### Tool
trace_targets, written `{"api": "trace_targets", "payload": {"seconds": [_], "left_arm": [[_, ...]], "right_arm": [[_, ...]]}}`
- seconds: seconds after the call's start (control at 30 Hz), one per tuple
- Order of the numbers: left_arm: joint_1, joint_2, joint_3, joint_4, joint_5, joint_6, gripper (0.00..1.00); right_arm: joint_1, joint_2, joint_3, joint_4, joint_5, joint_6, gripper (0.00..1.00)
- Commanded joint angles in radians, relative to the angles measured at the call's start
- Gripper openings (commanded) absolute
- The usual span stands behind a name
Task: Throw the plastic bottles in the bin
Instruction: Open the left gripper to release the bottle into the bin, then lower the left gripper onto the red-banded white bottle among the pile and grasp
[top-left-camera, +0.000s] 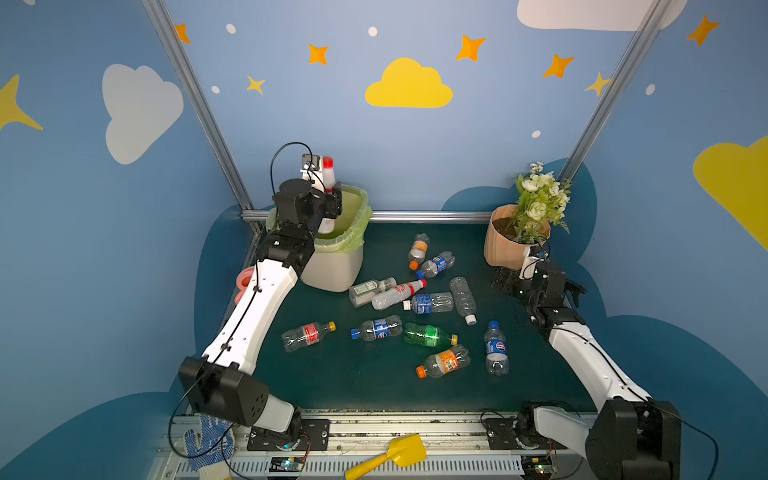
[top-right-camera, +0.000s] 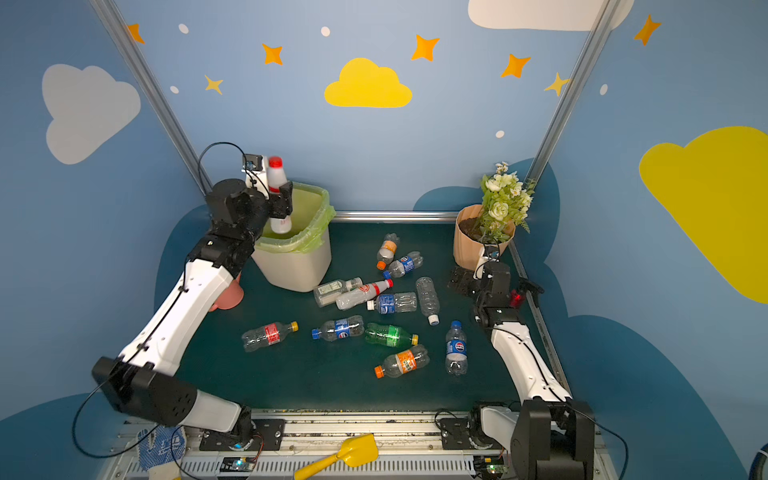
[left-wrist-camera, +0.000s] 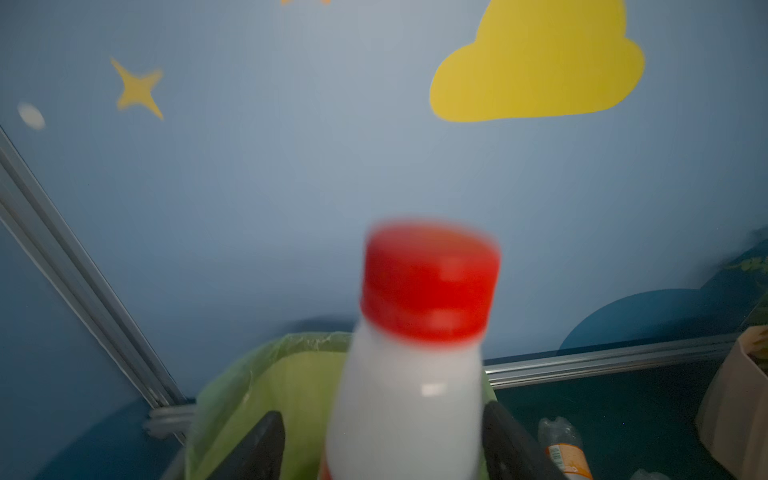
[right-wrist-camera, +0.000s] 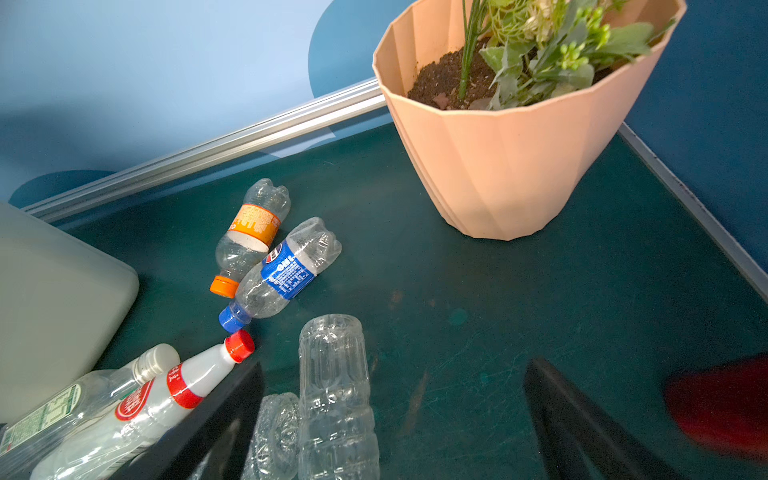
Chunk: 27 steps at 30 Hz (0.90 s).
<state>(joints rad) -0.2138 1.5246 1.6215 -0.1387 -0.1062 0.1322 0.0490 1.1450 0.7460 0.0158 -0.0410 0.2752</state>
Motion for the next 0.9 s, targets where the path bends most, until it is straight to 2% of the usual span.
{"api": "trace_targets", "payload": {"seconds": [0.0, 0.03, 0.17, 0.33, 0.47, 0.63, 0.87], "left_arm": [[0.000, -0.032, 0.137, -0.080, 0.051, -0.044, 0.92], [0.001, -0.043, 0.156, -0.082, 0.042, -0.043, 1.00], [-0.025, -0.136, 0.124, -0.020, 0.071, -0.005, 1.00], [-0.190, -0.249, 0.005, 0.017, -0.009, 0.165, 1.00], [-0.230, -0.284, -0.062, -0.055, 0.003, 0.151, 1.00], [-0.295, -0.266, -0.153, -0.188, -0.009, 0.147, 1.00], [-0.423, -0.152, -0.225, -0.348, -0.013, 0.172, 0.99]], "right_arm": [[-0.001, -0.034, -0.015, -0.030, 0.042, -0.020, 0.97], [-0.001, -0.039, -0.019, -0.029, 0.047, -0.019, 0.97], [-0.001, -0.041, -0.030, -0.024, 0.049, -0.015, 0.97], [-0.001, -0.018, -0.027, -0.019, 0.041, 0.001, 0.97], [-0.001, -0.002, -0.021, -0.009, 0.023, 0.005, 0.97], [-0.001, 0.012, -0.013, -0.015, 0.020, 0.011, 0.97], [-0.001, 0.011, -0.017, -0.020, 0.023, 0.025, 0.97]]}}
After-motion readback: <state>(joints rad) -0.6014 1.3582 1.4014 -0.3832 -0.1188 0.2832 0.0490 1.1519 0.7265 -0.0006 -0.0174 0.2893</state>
